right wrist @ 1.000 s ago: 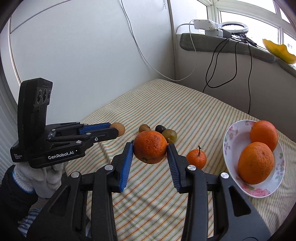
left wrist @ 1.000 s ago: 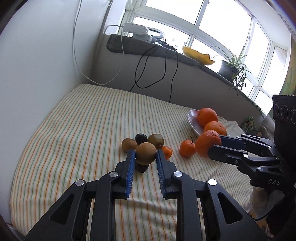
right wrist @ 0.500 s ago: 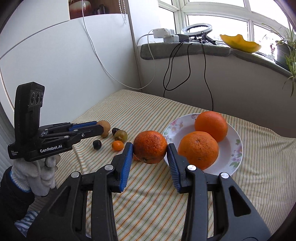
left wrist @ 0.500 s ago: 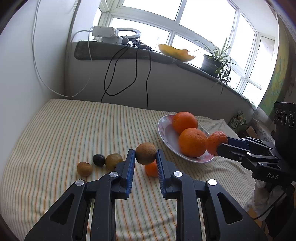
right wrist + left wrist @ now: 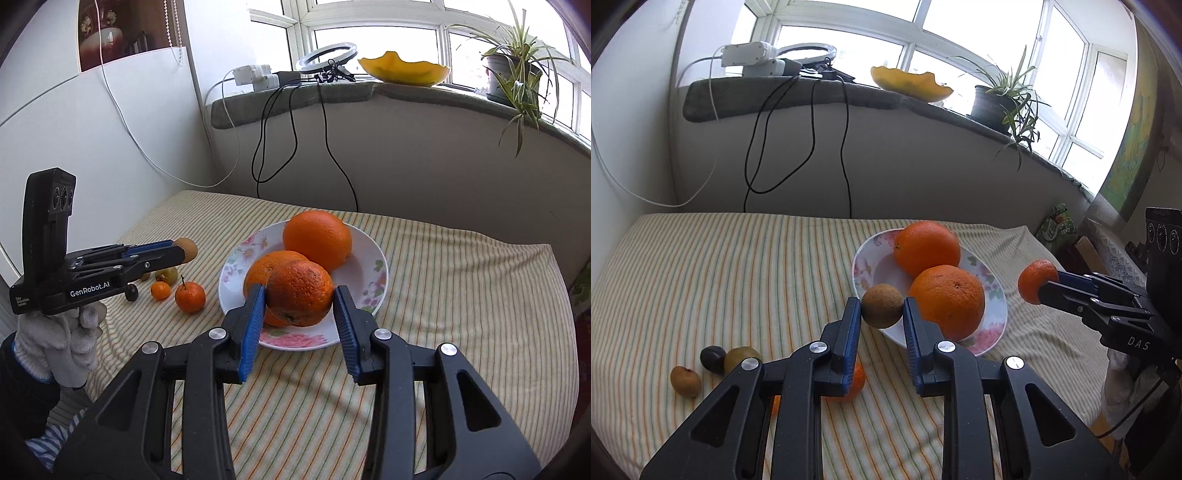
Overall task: Organize fruits
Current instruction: 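Lift and carry the orange and kiwi over the white floral bowl with both grippers, then lower the orange and kiwi into the bowl and open both grippers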
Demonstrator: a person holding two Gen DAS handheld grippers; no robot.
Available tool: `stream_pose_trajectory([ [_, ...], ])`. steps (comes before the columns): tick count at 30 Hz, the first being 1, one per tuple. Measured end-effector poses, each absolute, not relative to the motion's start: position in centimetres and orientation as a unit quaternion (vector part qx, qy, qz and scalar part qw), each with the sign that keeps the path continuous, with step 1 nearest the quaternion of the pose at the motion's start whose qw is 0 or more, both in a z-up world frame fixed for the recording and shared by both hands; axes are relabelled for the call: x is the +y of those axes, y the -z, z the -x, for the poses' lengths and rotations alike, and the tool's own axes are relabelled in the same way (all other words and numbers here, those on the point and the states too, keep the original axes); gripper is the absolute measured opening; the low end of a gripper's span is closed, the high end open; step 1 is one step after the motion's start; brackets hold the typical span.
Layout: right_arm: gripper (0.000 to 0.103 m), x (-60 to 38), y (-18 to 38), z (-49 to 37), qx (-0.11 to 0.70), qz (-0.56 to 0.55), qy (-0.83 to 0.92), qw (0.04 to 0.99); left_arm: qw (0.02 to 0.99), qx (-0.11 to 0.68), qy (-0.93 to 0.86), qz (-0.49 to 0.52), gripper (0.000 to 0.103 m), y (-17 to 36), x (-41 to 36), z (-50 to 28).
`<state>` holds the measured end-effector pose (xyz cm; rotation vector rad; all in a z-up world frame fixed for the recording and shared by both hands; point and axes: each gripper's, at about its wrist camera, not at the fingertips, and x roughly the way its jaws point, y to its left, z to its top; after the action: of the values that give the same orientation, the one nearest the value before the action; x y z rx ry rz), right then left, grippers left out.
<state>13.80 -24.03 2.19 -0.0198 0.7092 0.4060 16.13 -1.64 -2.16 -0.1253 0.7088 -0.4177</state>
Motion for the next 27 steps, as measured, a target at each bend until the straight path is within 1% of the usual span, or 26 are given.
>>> stream_pose_trajectory([
  [13,0.04,-26.1,-0.1,-16.5,0.365,-0.006,-0.19,0.911,0.909,0.359,0.208,0.044,0.022,3.0,-4.3,-18.7],
  [27,0.04,-26.1,0.9,-18.1,0.376,-0.01,-0.189,0.907,0.906,0.365,0.212,0.038,0.022,3.6,-5.1,-19.9],
])
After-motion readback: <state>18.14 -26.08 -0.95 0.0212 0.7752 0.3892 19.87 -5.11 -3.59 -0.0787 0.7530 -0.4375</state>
